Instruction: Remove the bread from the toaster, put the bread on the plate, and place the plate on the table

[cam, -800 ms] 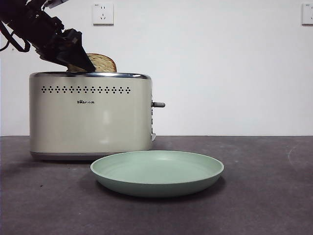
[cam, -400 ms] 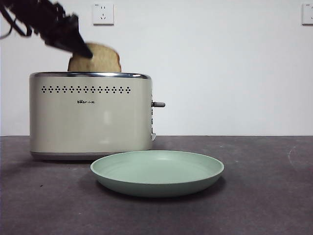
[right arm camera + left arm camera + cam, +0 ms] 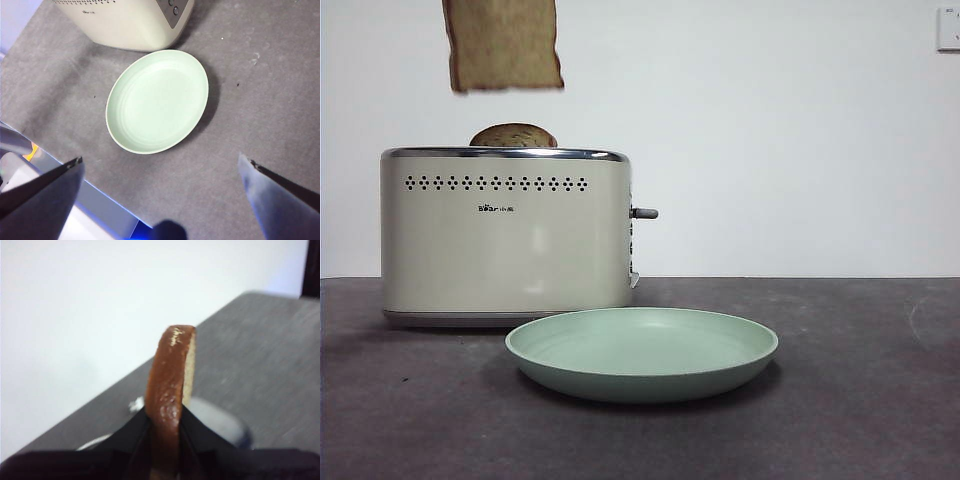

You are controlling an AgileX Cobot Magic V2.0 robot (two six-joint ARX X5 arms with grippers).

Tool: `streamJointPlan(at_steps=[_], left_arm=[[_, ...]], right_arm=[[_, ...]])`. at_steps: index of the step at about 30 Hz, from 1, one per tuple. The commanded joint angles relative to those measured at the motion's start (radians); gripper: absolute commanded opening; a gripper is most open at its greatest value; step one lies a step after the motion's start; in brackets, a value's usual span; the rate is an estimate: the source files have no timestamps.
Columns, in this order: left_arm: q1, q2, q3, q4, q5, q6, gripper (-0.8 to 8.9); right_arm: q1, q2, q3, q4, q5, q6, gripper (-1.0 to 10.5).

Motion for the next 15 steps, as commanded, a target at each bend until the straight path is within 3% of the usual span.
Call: streamJointPlan(at_steps=[1,7,10,15], left_arm=[[-0.002,-0.079,0.002,-0.002,0.016,-0.087,-0.08],[-0.002,-0.247,0.002,-0.149,0.016,-0.151,-0.08],[-0.003,-0.315,0.002,-0.269,0.018,-0.157,-0.08],[-0.024,-0.390,0.002,-0.467,0.136,-0.159,-0.08]], right_arm=[[0.002,0.019,0.000,0.024,0.002,-0.007,6.6],[0.002,0.093,0.000,0.086,0.002,0.013,6.5],[0.008,0.148,0.000,0.130,-0.002,0.019,5.7],[0.063,0.268,0.000,0.196,-0.002,0.038,5.6]])
